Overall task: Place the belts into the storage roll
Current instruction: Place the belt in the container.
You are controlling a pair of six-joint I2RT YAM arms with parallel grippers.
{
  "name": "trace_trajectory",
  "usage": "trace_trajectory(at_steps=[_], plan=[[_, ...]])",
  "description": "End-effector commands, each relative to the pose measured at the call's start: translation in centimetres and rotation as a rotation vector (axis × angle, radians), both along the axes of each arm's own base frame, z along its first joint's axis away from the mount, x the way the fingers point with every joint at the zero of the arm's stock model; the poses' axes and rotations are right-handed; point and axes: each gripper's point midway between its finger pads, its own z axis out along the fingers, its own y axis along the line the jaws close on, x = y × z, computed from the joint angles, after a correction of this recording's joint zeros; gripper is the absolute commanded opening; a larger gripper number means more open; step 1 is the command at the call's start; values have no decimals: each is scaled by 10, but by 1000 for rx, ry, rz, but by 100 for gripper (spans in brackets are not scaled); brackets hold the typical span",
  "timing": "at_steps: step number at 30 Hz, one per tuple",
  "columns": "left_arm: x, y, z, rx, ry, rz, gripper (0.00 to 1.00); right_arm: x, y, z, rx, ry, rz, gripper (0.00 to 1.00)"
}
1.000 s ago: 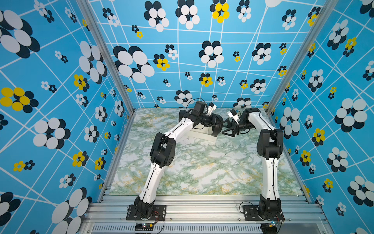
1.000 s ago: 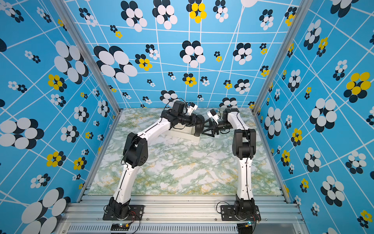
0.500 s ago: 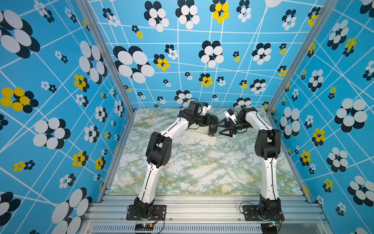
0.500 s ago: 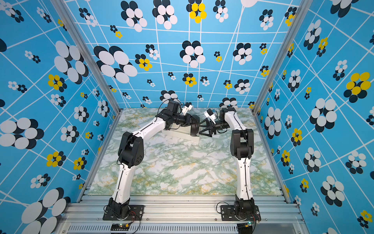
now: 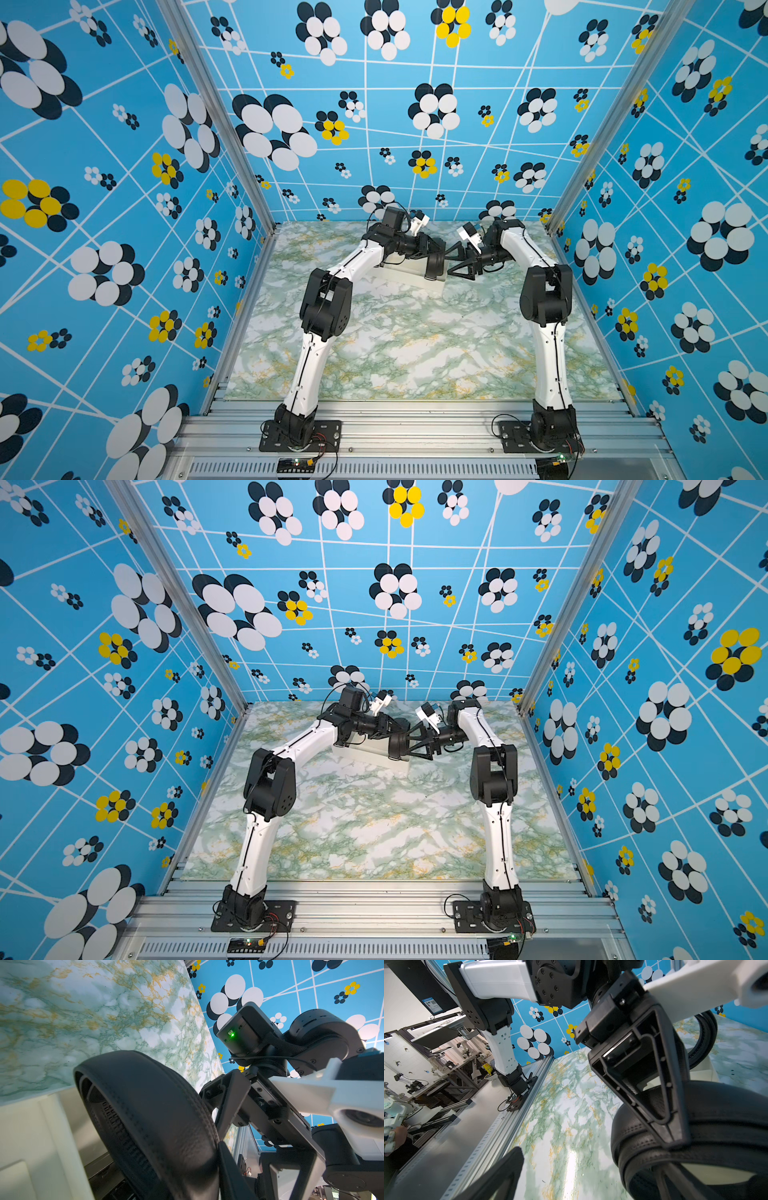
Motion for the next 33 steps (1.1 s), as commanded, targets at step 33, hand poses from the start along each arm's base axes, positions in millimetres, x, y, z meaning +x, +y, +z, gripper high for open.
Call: trace_trajectory(at_steps=[33], plan=[[29,17,-68,148,100,160,53,4,-35,62,150,176,-158,99]])
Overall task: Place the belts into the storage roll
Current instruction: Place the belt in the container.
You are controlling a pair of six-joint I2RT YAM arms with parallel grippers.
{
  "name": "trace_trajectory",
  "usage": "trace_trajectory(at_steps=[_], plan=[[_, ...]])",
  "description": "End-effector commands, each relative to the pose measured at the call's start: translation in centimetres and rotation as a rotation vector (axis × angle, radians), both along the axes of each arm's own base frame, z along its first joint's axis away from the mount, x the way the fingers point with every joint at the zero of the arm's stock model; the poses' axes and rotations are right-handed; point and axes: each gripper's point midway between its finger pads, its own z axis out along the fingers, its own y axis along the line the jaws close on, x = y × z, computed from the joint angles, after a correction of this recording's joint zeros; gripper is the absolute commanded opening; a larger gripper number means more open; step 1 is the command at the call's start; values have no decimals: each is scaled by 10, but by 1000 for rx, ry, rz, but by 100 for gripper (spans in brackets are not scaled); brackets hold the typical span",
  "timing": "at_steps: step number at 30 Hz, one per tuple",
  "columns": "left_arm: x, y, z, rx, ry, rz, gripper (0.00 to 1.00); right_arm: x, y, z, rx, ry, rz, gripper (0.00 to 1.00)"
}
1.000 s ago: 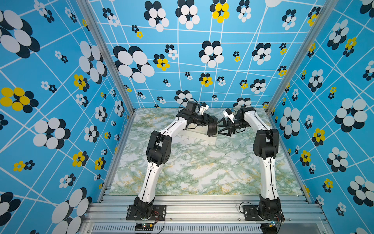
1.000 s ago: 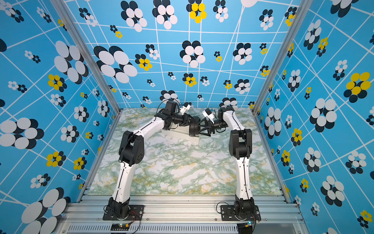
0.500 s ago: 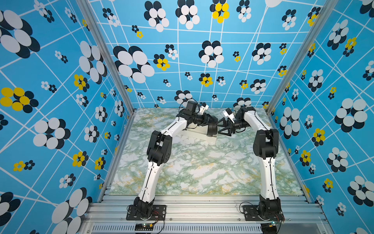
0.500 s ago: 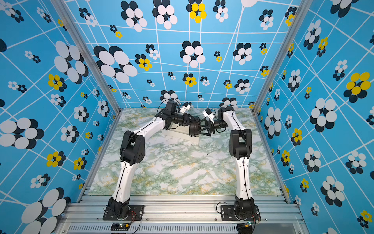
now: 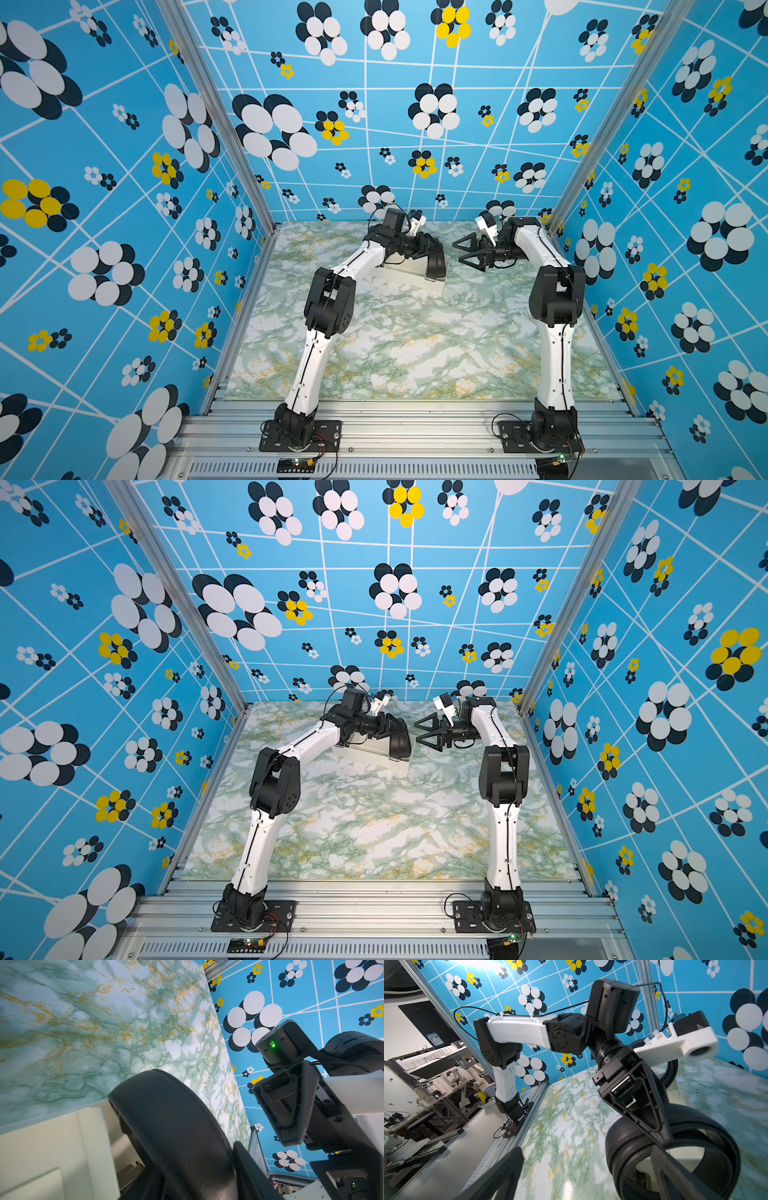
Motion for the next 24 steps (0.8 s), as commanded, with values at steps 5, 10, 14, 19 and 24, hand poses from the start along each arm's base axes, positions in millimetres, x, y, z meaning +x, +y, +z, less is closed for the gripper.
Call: trace_trajectory(at_steps=[5,10,14,19,24], plan=[[9,13,-37,99,71,67,65,-16,-4,41,37,121,-26,99],[12,11,-31,101,55,69,100,-14,-10,50,38,105,-38,99],[12,10,-28,102,48,73,99,-12,-12,52,38,113,-43,99],[17,13,-9,102,12,92,99,-8,-12,57,39,121,-43,99],[22,12,18,87,-32,102,99,-1,-9,74,41,20,-34,99]])
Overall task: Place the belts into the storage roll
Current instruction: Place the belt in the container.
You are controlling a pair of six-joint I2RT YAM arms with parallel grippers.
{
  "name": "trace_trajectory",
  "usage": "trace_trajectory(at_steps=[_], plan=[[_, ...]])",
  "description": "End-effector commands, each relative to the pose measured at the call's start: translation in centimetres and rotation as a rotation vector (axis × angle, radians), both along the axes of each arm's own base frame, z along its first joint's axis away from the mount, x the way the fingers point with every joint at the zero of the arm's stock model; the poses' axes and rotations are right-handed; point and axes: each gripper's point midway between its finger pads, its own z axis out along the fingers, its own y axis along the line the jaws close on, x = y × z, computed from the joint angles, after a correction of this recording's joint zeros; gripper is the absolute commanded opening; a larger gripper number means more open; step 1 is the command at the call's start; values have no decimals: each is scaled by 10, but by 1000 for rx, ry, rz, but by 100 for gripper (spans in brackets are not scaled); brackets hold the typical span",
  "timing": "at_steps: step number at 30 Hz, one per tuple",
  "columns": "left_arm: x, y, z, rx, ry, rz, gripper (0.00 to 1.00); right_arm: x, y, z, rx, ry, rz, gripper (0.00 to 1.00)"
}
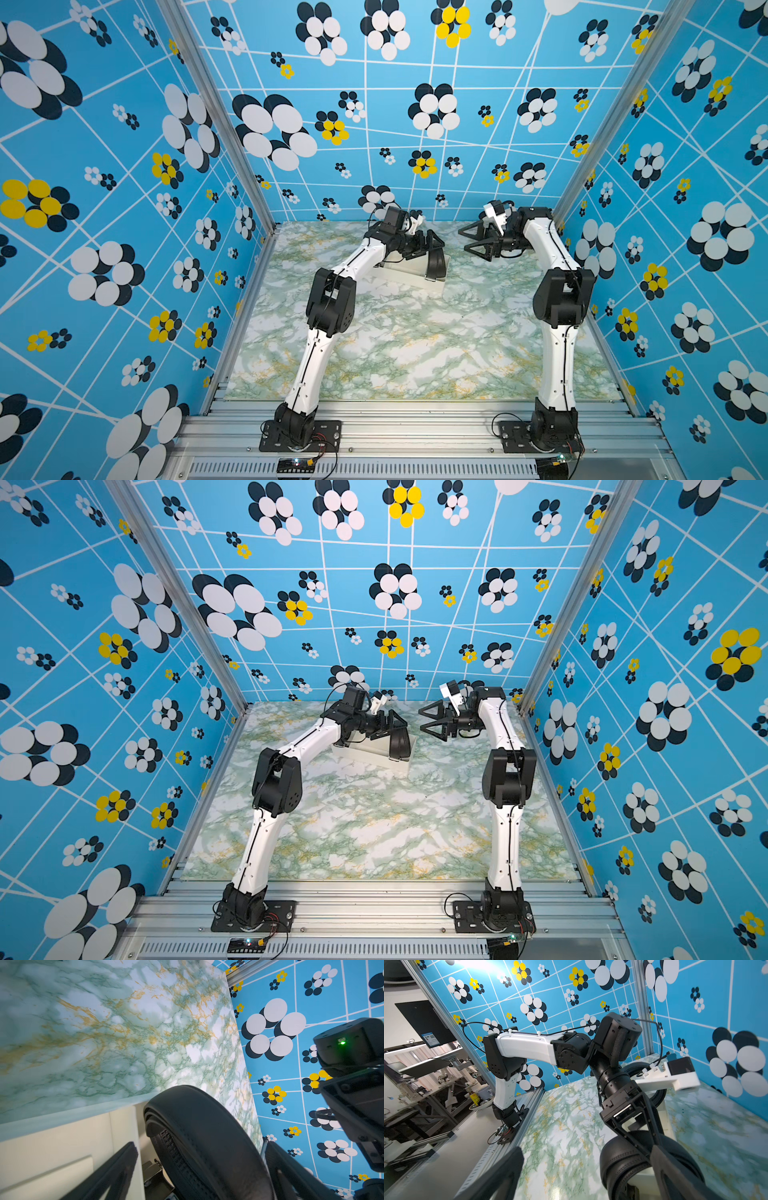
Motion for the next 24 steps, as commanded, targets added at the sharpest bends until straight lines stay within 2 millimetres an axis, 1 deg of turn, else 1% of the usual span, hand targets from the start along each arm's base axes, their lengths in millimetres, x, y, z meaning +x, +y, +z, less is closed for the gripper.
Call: trace_trajectory(at_steps=[1,2,4,6,8,9,11,14,17,18,20,22,23,24], plan=[[8,7,24,12,-54,22,99,-11,6,27,32,60,7,99],[7,8,30,20,-73,26,99,-11,7,29,34,-19,12,99],[7,14,40,53,-120,38,99,-10,11,28,35,-140,21,99],[4,15,51,51,-155,31,99,-6,14,27,36,-205,29,99],[2,16,63,51,-191,30,99,-7,15,25,37,-340,33,99],[2,17,67,51,-207,30,99,-6,15,24,37,-381,32,99],[1,22,71,84,-232,41,99,-2,14,17,39,-475,32,99],[-6,28,79,114,-271,38,99,3,15,-4,41,-598,34,99],[-17,35,81,143,-294,17,99,9,11,-14,38,-711,28,99],[-21,37,82,157,-303,10,100,12,8,-15,37,-749,22,99],[-27,46,80,188,-312,9,100,22,-1,-8,28,-804,4,99],[-30,52,75,192,-295,17,99,21,-5,-8,-31,-897,33,99],[-30,54,73,193,-289,23,99,32,-6,-5,-60,-860,29,99],[-30,55,70,196,-282,28,100,41,-2,-5,-96,-864,34,99]])
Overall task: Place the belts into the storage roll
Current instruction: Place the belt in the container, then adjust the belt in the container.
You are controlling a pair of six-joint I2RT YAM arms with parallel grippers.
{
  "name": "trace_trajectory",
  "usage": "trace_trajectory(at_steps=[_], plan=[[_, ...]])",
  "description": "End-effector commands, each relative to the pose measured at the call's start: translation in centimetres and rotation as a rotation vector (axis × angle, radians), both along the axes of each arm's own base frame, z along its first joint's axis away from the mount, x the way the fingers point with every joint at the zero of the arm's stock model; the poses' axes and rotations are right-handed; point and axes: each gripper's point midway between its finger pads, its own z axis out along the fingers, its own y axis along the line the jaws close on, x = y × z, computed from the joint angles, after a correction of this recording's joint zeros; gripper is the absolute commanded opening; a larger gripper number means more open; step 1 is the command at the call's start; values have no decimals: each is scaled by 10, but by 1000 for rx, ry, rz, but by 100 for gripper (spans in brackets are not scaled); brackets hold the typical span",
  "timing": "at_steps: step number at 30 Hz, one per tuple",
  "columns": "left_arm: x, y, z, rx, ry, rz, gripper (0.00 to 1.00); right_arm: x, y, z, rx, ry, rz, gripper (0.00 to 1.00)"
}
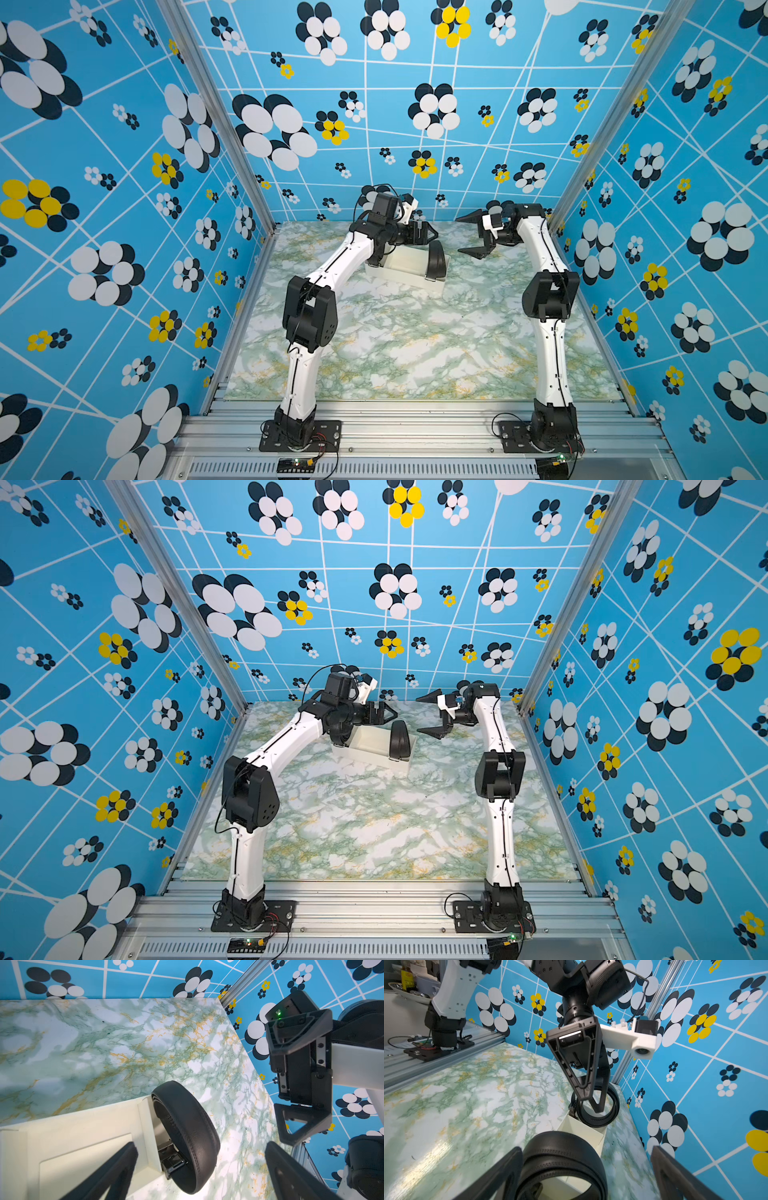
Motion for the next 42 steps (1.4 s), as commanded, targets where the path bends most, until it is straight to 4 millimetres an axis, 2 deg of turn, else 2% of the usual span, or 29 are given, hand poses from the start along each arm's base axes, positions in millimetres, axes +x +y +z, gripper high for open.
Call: trace_trajectory(at_steps=[1,4,5,6,7,8,9,10,12,15,18,19,21,23,25,26,27,29,30,32,35,38,42], plan=[[-1,14,-8,39,-2,19,99,12,8,18,-110,-173,-20,99],[-1,14,-13,38,15,25,99,41,46,38,-162,-88,-116,99],[0,15,-12,41,16,25,100,47,76,42,-201,-60,-164,99],[0,16,-11,41,15,26,99,60,86,46,-209,-12,-242,99],[1,18,-7,37,10,30,99,88,91,57,-189,34,-406,99],[2,21,-1,32,1,37,100,129,79,71,-106,160,-694,99],[3,24,4,27,-5,43,99,153,60,79,-45,208,-904,99],[4,28,10,18,-14,54,99,163,41,85,-14,248,-1038,99],[5,34,22,0,-31,68,99,171,4,92,46,337,-1263,99],[6,41,35,-20,-49,80,99,160,-26,97,69,468,-1448,99],[3,46,46,-22,-66,93,100,141,-82,96,264,707,-1772,99],[2,49,51,-25,-74,100,99,131,-80,84,282,837,-1780,99],[-2,54,61,-36,-85,112,99,118,-53,78,257,1082,-1559,99],[-10,59,74,-33,-101,117,100,99,-46,64,212,1220,-1554,92],[-20,66,80,-13,-101,125,99,73,-40,55,76,1159,-1653,94],[-24,70,71,4,-79,132,100,61,-33,46,5,1151,-1676,94],[-33,75,79,0,-90,137,99,51,-25,37,-43,1170,-1673,95],[-48,85,80,-5,-90,152,100,31,-4,12,-154,1206,-1657,99],[-54,90,80,-9,-85,163,99,19,3,19,-158,1211,-1638,99],[-70,100,77,-21,-75,177,99,2,20,12,-232,1166,-1647,99],[-93,112,71,-14,-60,194,100,-17,37,-2,-315,1151,-1652,99],[-114,126,66,2,-56,210,99,-33,41,-23,-416,1131,-1690,99],[-133,142,60,13,-46,242,100,-39,38,-46,-462,1133,-1717,99]])
